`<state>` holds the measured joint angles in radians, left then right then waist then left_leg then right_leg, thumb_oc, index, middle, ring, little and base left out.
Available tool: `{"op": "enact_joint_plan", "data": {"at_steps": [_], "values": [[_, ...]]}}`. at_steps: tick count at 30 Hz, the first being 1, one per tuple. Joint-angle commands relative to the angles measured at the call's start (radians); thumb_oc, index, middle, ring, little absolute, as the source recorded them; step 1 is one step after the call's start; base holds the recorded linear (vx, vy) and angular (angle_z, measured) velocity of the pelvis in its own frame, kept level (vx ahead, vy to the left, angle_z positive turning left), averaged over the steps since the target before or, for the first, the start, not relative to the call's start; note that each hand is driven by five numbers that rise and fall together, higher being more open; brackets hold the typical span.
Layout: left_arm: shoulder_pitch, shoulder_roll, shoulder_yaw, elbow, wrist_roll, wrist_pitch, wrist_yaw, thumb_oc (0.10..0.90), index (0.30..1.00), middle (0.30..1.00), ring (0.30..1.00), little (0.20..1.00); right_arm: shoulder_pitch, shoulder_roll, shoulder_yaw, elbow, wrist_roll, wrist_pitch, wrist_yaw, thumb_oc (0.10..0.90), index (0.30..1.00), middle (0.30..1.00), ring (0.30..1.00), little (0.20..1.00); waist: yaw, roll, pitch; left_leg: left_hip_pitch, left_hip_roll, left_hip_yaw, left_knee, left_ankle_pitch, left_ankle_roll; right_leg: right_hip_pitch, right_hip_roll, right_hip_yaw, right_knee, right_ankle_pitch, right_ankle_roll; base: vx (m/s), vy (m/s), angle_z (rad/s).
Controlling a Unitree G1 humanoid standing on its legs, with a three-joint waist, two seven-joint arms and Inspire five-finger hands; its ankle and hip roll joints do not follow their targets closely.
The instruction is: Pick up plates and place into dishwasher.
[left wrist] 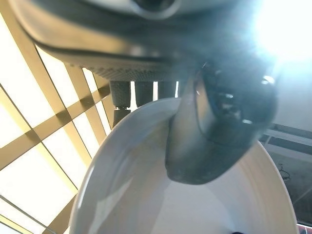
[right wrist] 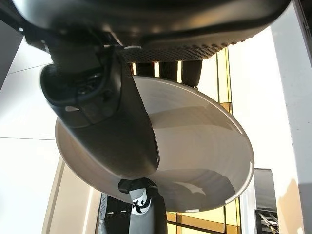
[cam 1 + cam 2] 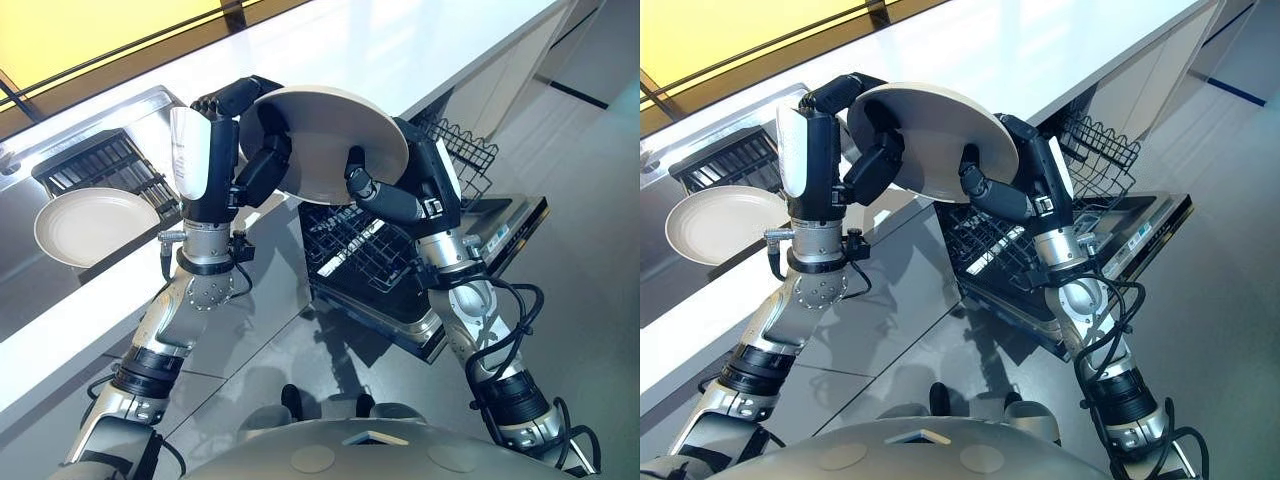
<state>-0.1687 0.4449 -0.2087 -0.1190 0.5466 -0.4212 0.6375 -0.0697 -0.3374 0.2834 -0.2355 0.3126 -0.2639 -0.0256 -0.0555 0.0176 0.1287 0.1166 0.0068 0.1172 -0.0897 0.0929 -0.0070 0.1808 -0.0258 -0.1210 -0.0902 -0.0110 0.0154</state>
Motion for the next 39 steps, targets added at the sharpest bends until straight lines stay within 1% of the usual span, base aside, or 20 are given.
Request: {"op": "enact_joint_plan", "data": {"at_steps": [1,2,3,4,5,6,7,8,9,10,11,13,16,20,22,25,27,32,34,39], "values": [[-0.087,0.027,0.003,-0.176,-0.048,-0.173,0.037,0.100,0.300,0.300,0.300,0.200,-0.029,-0.010,-0.085,-0.017,0.010,-0.039,-0.067,0.100,0.300,0.300,0.300,0.200,0.017,0.011,-0.048,0.059,-0.067,-0.016,0.002,-0.156,0.039,-0.057,0.047,-0.013,0.088,-0.070,0.039,0.00,0.000,0.00],[-0.081,0.023,0.003,-0.176,-0.076,-0.184,0.007,0.100,0.300,0.300,0.300,0.200,-0.025,-0.010,-0.088,-0.013,0.008,-0.042,-0.071,0.100,0.300,0.300,0.300,0.200,0.018,0.011,-0.048,0.059,-0.068,-0.018,0.002,-0.156,0.039,-0.056,0.047,-0.014,0.087,-0.071,0.039,0.00,0.000,0.00],[-0.076,0.021,0.000,-0.175,-0.110,-0.194,-0.030,0.424,0.578,0.578,0.578,0.524,-0.022,-0.011,-0.091,-0.010,0.009,-0.046,-0.076,0.100,0.300,0.300,0.300,0.200,0.019,0.011,-0.048,0.059,-0.067,-0.018,0.002,-0.156,0.039,-0.056,0.047,-0.015,0.086,-0.070,0.039,0.00,0.000,0.00],[-0.074,0.022,-0.001,-0.176,-0.122,-0.197,-0.046,0.715,0.827,0.827,0.827,0.815,-0.020,-0.012,-0.092,-0.010,0.010,-0.046,-0.078,0.100,0.300,0.300,0.300,0.200,0.019,0.011,-0.048,0.059,-0.067,-0.018,0.002,-0.156,0.039,-0.055,0.046,-0.016,0.086,-0.070,0.039,0.00,0.000,0.00],[-0.067,0.017,-0.002,-0.178,-0.170,-0.201,-0.102,0.800,0.900,0.900,0.900,0.900,-0.018,-0.012,-0.096,-0.010,0.009,-0.047,-0.080,0.100,0.300,0.300,0.300,0.200,0.020,0.011,-0.047,0.059,-0.067,-0.018,0.002,-0.156,0.039,-0.054,0.046,-0.017,0.085,-0.069,0.039,0.00,-0.008,0.04],[-0.052,0.008,-0.006,-0.184,-0.289,-0.204,-0.230,0.800,0.900,0.900,0.900,0.900,-0.009,-0.008,-0.103,-0.009,0.005,-0.051,-0.081,0.100,0.300,0.300,0.300,0.200,0.021,0.011,-0.046,0.060,-0.066,-0.019,0.002,-0.155,0.038,-0.054,0.046,-0.018,0.083,-0.068,0.040,0.00,-0.009,0.04],[-0.043,0.001,-0.011,-0.188,-0.372,-0.198,-0.308,0.800,0.900,0.900,0.900,0.900,-0.006,-0.007,-0.105,-0.011,0.002,-0.051,-0.087,0.100,0.300,0.300,0.300,0.200,0.022,0.012,-0.045,0.060,-0.065,-0.019,0.002,-0.155,0.038,-0.053,0.046,-0.019,0.081,-0.067,0.040,0.00,-0.008,0.03],[-0.038,-0.001,-0.012,-0.189,-0.412,-0.197,-0.342,0.800,0.900,0.900,0.900,0.900,-0.004,-0.007,-0.107,-0.011,0.001,-0.052,-0.089,0.100,0.300,0.300,0.300,0.200,0.023,0.012,-0.045,0.060,-0.065,-0.019,0.002,-0.155,0.038,-0.052,0.046,-0.019,0.080,-0.067,0.040,0.00,0.000,0.00],[-0.025,-0.009,-0.015,-0.188,-0.503,-0.196,-0.433,0.800,0.900,0.900,0.900,0.900,0.001,-0.007,-0.113,-0.011,0.000,-0.056,-0.090,0.100,0.300,0.300,0.300,0.200,0.024,0.012,-0.044,0.060,-0.065,-0.019,0.002,-0.155,0.038,-0.051,0.047,-0.019,0.076,-0.064,0.040,0.00,0.000,0.00],[-0.003,-0.022,-0.024,-0.187,-0.611,-0.172,-0.537,0.800,0.900,0.900,0.900,0.900,0.007,-0.004,-0.120,-0.008,-0.010,-0.068,-0.100,0.100,0.300,0.300,0.300,0.200,0.026,0.013,-0.043,0.060,-0.064,-0.018,0.002,-0.153,0.038,-0.049,0.046,-0.021,0.072,-0.061,0.041,0.00,0.000,0.00],[0.006,-0.027,-0.032,-0.181,-0.679,-0.150,-0.600,0.800,0.900,0.900,0.900,0.900,0.009,-0.005,-0.125,-0.003,-0.019,-0.079,-0.110,0.100,0.300,0.300,0.300,0.200,0.027,0.013,-0.041,0.061,-0.063,-0.016,0.002,-0.153,0.038,-0.048,0.046,-0.022,0.069,-0.059,0.042,0.00,0.000,0.00],[0.019,-0.036,-0.037,-0.177,-0.753,-0.110,-0.655,0.800,0.900,0.900,0.900,0.900,0.009,-0.008,-0.135,0.004,-0.047,-0.106,-0.147,0.100,0.300,0.300,0.300,0.200,0.028,0.014,-0.040,0.062,-0.062,-0.015,0.002,-0.153,0.038,-0.045,0.046,-0.023,0.062,-0.055,0.042,0.00,0.000,0.00],[0.033,-0.039,-0.033,-0.150,-0.795,-0.094,-0.679,0.800,0.900,0.900,0.900,0.900,0.005,-0.019,-0.167,0.020,-0.077,-0.151,-0.202,0.100,0.300,0.300,0.300,0.200,0.028,0.016,-0.039,0.063,-0.061,-0.012,0.002,-0.153,0.038,-0.043,0.046,-0.023,0.056,-0.051,0.043,0.00,0.000,0.00],[0.061,-0.018,0.016,-0.113,-0.759,-0.095,-0.663,0.800,0.900,0.900,0.900,0.900,-0.002,-0.044,-0.255,0.055,-0.110,-0.203,-0.293,0.100,0.300,0.300,0.300,0.200,0.031,0.019,-0.041,0.063,-0.059,-0.012,0.002,-0.153,0.037,-0.039,0.044,-0.022,0.045,-0.047,0.044,0.00,0.000,0.00],[0.085,0.013,0.075,-0.092,-0.763,-0.080,-0.671,0.800,0.900,0.900,0.900,0.900,-0.011,-0.077,-0.331,0.086,-0.148,-0.208,-0.356,0.100,0.300,0.300,0.300,0.200,0.037,0.019,-0.044,0.062,-0.058,-0.014,0.002,-0.153,0.035,-0.036,0.043,-0.024,0.040,-0.045,0.045,0.03,-0.033,0.00],[0.108,0.044,0.138,-0.050,-0.781,-0.067,-0.666,0.800,0.900,0.900,0.900,0.900,-0.024,-0.117,-0.401,0.152,-0.230,-0.189,-0.457,0.100,0.300,0.300,0.300,0.200,0.049,0.017,-0.048,0.061,-0.059,-0.021,0.002,-0.151,0.033,-0.034,0.042,-0.026,0.037,-0.045,0.045,0.04,-0.036,0.03],[0.120,0.059,0.176,-0.012,-0.812,-0.066,-0.654,0.800,0.900,0.900,0.900,0.900,-0.037,-0.150,-0.447,0.216,-0.242,-0.156,-0.514,0.100,0.300,0.300,0.300,0.200,0.058,0.014,-0.051,0.061,-0.060,-0.026,0.002,-0.152,0.031,-0.030,0.040,-0.032,0.035,-0.046,0.046,0.05,-0.042,0.10],[0.141,0.086,0.273,0.053,-0.832,-0.055,-0.612,0.800,0.900,0.900,0.900,0.900,-0.071,-0.243,-0.554,0.396,-0.225,-0.017,-0.584,0.100,0.300,0.300,0.300,0.200,0.084,0.008,-0.057,0.060,-0.060,-0.044,0.002,-0.153,0.026,-0.022,0.038,-0.047,0.039,-0.056,0.044,0.09,-0.049,0.12],[0.142,0.097,0.302,0.076,-0.814,-0.058,-0.584,0.800,0.900,0.900,0.900,0.900,-0.078,-0.267,-0.574,0.463,-0.232,0.028,-0.591,0.100,0.300,0.300,0.300,0.200,0.092,0.007,-0.057,0.060,-0.060,-0.051,0.002,-0.152,0.024,-0.021,0.037,-0.053,0.047,-0.062,0.042,0.11,-0.059,0.10],[0.134,0.135,0.358,0.120,-0.765,-0.043,-0.510,0.800,0.900,0.900,0.900,0.900,-0.089,-0.332,-0.580,0.579,-0.335,0.158,-0.575,0.100,0.300,0.300,0.300,0.200,0.105,0.007,-0.051,0.066,-0.060,-0.073,0.003,-0.149,0.021,-0.022,0.035,-0.067,0.083,-0.084,0.037,0.12,-0.065,0.20]]}}
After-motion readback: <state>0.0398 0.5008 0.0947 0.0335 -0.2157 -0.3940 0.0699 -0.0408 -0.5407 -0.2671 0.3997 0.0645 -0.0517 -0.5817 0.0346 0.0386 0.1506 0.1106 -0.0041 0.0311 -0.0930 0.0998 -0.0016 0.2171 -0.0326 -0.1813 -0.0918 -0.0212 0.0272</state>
